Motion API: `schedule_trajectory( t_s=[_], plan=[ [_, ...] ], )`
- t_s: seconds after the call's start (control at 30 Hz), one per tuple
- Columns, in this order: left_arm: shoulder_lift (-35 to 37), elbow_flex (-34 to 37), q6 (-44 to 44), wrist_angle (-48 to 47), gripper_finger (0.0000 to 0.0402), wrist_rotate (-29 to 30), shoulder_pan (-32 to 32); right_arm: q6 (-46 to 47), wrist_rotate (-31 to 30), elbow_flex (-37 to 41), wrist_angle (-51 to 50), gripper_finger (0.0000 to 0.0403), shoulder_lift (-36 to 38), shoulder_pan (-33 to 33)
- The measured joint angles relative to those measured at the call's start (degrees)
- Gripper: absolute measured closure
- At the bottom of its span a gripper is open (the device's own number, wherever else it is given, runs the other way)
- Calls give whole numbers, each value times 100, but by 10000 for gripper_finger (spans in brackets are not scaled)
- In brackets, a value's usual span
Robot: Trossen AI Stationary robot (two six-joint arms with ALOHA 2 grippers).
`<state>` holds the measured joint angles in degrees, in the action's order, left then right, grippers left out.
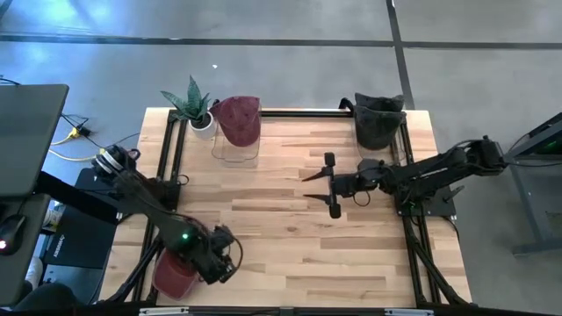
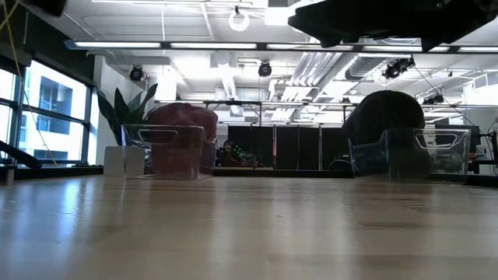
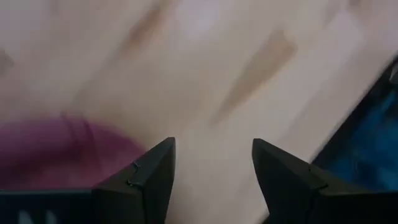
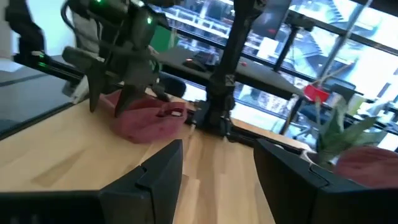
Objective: Pick & Place hat
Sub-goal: Put the red cap into the left transparent bin
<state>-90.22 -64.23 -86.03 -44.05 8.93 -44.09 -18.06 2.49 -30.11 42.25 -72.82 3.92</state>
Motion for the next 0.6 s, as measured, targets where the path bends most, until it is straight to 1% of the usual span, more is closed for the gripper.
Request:
schedule_trajectory(
  t_s=[0.07, 0.17, 0.27, 0.33, 0.47, 0.6],
  plan=[
    [-218, -15, -134, 19, 181, -447, 118, 0, 96, 0, 0, 210, 0, 0],
    [-377, 6, -346, -63, 148, -929, 318, -29, 111, 0, -1, 210, 0, -9],
    [-482, -17, -532, 2, 119, -1987, 562, -40, 115, 0, 111, 210, 0, -99],
    [-503, -2, -722, -82, 109, -2540, 631, -38, 113, -2, 160, 210, 0, -182],
    [-489, -26, -1205, 9, 109, -3097, 566, 174, 112, -2, 216, 210, 0, -316],
    [-489, -26, -1780, 2, 119, -3294, 285, 277, 111, -2, 191, 210, 0, -361]
  ],
)
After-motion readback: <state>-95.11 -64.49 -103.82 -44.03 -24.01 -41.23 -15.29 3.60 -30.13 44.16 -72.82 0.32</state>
